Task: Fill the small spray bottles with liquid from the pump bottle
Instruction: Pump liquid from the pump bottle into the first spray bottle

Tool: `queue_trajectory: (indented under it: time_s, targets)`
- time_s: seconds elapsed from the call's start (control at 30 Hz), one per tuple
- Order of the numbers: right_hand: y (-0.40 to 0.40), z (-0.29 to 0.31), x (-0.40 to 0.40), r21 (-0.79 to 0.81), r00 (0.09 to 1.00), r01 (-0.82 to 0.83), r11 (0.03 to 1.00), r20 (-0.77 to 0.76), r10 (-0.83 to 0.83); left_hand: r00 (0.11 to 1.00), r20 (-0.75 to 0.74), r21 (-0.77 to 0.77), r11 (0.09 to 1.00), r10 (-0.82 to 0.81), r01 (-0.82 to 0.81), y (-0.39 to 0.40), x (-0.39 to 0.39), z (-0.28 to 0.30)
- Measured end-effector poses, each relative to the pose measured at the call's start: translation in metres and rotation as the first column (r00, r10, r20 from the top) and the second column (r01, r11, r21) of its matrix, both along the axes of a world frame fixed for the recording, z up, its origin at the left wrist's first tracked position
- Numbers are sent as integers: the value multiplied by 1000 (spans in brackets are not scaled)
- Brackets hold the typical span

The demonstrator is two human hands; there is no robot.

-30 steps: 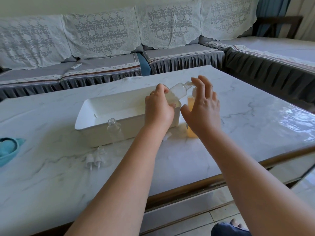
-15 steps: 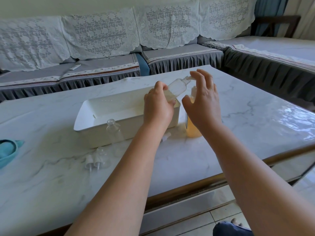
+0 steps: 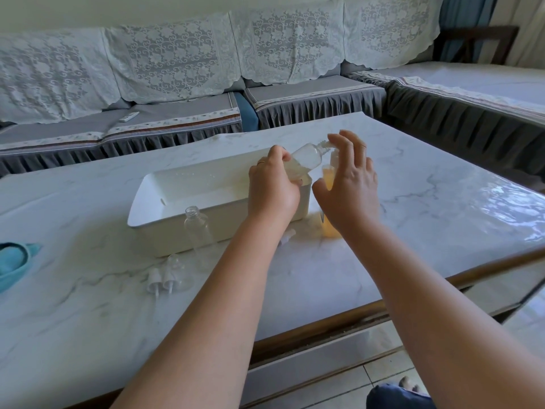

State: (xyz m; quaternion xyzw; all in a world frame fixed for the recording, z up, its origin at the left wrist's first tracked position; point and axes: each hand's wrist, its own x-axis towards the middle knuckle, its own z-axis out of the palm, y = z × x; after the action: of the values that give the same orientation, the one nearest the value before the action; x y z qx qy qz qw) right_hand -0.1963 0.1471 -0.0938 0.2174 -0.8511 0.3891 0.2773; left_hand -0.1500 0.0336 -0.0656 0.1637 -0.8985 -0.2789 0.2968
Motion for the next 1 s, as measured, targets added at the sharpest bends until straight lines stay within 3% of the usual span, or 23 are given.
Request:
queue_trajectory:
  time_s: [0.33,1.0]
  targets:
    - [1,15,-3,-31,998,-50,998,-28,50,999,-53,-3,1000,-10,10,0,1,6]
    - [1,1,-1,-27,1000,-9,1000,-27,9,1000,-14,-9,1000,-9,9,-3,-2,-1]
